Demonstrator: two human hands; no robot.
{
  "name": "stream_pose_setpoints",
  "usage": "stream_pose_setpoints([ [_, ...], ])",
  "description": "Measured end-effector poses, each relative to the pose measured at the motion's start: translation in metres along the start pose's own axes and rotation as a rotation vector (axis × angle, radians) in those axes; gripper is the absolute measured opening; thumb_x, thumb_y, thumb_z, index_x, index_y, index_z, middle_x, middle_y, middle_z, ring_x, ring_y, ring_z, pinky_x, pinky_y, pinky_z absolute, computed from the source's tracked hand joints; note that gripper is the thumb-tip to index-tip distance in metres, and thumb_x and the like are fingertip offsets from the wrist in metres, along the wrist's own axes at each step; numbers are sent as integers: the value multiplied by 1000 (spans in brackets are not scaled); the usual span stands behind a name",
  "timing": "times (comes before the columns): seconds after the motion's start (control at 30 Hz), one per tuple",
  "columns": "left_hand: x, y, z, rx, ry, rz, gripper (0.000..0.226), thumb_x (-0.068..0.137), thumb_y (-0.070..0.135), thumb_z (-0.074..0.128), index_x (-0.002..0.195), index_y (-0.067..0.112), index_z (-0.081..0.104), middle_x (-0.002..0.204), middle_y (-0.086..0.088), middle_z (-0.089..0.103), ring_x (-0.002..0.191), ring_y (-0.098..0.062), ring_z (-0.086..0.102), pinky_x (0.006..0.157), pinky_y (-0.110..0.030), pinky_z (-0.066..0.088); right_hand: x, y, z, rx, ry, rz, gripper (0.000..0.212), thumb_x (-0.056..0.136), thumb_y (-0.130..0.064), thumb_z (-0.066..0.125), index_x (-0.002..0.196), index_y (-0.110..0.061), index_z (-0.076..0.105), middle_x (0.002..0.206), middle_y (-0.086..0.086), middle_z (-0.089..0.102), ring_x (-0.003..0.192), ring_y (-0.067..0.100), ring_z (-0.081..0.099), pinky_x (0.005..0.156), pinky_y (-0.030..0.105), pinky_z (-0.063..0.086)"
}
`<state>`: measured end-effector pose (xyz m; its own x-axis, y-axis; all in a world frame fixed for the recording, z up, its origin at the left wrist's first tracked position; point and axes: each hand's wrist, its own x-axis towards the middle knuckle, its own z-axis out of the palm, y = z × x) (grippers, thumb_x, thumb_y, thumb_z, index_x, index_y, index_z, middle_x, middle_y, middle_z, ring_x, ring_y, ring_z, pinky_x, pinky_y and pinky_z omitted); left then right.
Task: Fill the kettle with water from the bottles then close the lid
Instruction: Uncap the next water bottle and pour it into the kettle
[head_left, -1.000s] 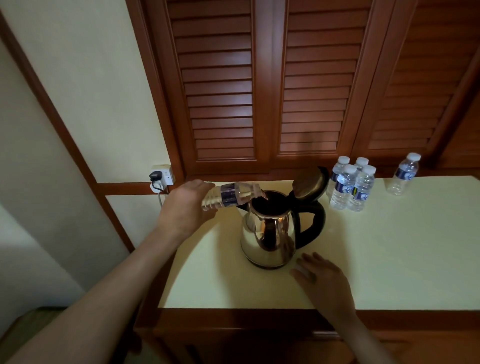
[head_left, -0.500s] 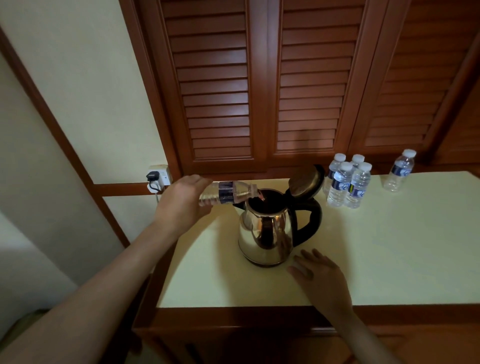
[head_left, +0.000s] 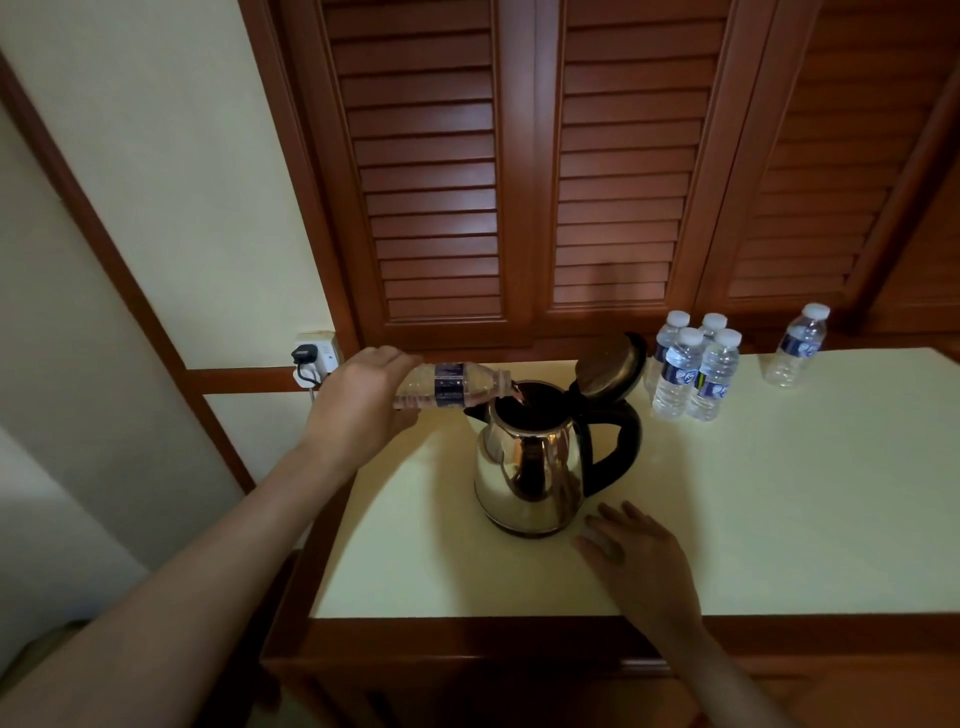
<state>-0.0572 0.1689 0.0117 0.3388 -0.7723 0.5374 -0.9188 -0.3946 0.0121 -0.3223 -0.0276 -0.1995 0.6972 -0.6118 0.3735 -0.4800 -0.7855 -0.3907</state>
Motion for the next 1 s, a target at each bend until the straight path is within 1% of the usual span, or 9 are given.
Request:
stream_pose_setpoints([
  [0.13, 2, 0, -2, 6, 17, 17, 61, 65, 12, 90, 122, 8, 69, 111, -10, 71, 100, -32, 66, 77, -37, 54, 0, -2, -2, 16, 8, 20, 35, 84, -51, 60, 107, -28, 75, 122, -3, 70, 124, 27, 58, 100, 43, 50],
  [0.27, 4, 1, -3, 15, 18, 12, 62, 64, 11, 89, 123, 9, 69, 112, -8, 71, 101, -32, 65, 79, -39, 54, 1, 3, 2, 0, -24, 11, 48, 88, -60, 45, 113, -30, 73, 127, -5, 67, 128, 24, 54, 103, 42, 46],
  [0.33, 5, 1, -4, 15, 13, 21, 62, 64, 11, 89, 123, 10, 69, 113, -8, 71, 102, -32, 65, 79, -40, 55, 2, 4, 3, 4, -27, 7, 49, 88, -61, 44, 112, -30, 73, 126, -5, 68, 128, 25, 55, 103, 43, 46],
  [0.5, 8, 0, -6, 34, 1, 40, 64, 63, 12, 91, 123, 10, 69, 114, -7, 71, 103, -32, 64, 80, -41, 56, 1, 1, 1, 15, -1, 14, 42, 86, -57, 51, 108, -30, 74, 121, -6, 70, 124, 24, 57, 100, 43, 49],
  [0.67, 11, 3, -8, 44, 14, 61, 63, 62, 10, 91, 122, 7, 69, 113, -10, 71, 100, -33, 65, 79, -40, 55, 0, -1, 0, 48, 16, 28, 31, 83, -44, 72, 109, -27, 75, 120, -4, 71, 124, 27, 58, 100, 46, 49],
  [0.8, 14, 4, -12, 51, 27, 83, 61, 62, 9, 91, 120, 7, 70, 111, -10, 72, 98, -33, 65, 77, -38, 54, 0, 0, 1, 26, 18, 1, 36, 85, -52, 59, 109, -29, 74, 121, -6, 70, 124, 27, 58, 100, 45, 49],
  [0.9, 16, 5, -14, 56, 26, 87, 61, 63, 8, 90, 121, 8, 69, 112, -8, 71, 100, -30, 64, 77, -37, 54, 0, -2, -1, 44, 30, 2, 31, 84, -46, 66, 107, -27, 75, 120, -5, 71, 123, 27, 59, 99, 45, 50],
  [1.0, 18, 6, -17, 69, 15, 95, 61, 62, 6, 89, 120, 8, 69, 112, -8, 71, 100, -30, 64, 77, -37, 54, 0, -2, -2, 36, 27, 6, 36, 84, -50, 61, 108, -27, 75, 119, -4, 71, 123, 27, 59, 99, 45, 50],
])
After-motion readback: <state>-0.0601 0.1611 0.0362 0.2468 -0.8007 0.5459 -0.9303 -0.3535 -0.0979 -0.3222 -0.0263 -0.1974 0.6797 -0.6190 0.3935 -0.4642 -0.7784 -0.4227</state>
